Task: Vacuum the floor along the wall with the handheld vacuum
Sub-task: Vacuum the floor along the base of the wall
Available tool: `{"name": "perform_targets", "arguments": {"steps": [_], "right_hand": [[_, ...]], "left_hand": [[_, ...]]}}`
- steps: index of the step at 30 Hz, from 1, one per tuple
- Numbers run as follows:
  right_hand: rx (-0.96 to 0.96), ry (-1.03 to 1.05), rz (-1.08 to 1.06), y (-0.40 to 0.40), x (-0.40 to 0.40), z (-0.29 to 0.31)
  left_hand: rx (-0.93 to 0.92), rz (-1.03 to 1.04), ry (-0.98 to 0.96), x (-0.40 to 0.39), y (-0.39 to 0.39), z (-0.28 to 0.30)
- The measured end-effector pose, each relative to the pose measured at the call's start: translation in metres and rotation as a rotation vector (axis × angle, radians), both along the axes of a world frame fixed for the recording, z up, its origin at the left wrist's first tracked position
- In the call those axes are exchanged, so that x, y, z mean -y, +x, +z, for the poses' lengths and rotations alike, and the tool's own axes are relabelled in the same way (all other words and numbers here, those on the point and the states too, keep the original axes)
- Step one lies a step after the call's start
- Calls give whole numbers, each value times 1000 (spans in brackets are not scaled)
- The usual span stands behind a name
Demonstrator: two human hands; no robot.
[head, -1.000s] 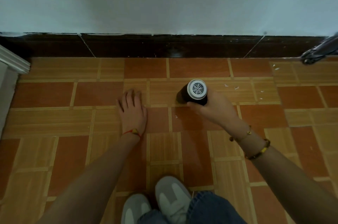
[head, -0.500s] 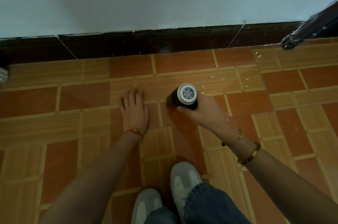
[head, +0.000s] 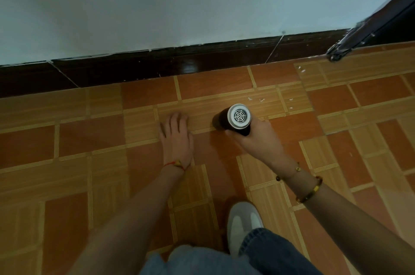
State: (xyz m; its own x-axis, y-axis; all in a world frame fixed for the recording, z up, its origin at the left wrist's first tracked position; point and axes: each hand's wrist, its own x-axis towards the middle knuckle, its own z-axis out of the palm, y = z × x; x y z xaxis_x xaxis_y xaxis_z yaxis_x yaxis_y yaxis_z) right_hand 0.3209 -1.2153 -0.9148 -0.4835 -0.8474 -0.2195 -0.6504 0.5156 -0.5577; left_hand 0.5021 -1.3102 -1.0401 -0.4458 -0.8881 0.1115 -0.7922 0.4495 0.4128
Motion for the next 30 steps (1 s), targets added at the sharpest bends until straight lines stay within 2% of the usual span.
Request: {"name": "perform_targets", "arguments": {"steps": [8, 11, 15, 18, 28, 30], "right_hand": [[-42, 57, 27, -6, 11, 13], [2, 127, 109, -7, 12, 17], [-52, 148, 156, -13, 10, 16], [-149, 108, 133, -23, 13, 13], [-60, -15, 155, -71, 19, 3], [-50, -5, 229, -78, 22, 3]], "left_hand": [[112, -43, 28, 0, -2, 0], [150, -63, 24, 5, 0, 3], [113, -43, 26, 9, -4, 2], [105, -24, 13, 6, -11, 0], [79, 42, -22, -1, -36, -8], [89, 44, -23, -1, -37, -7]]}}
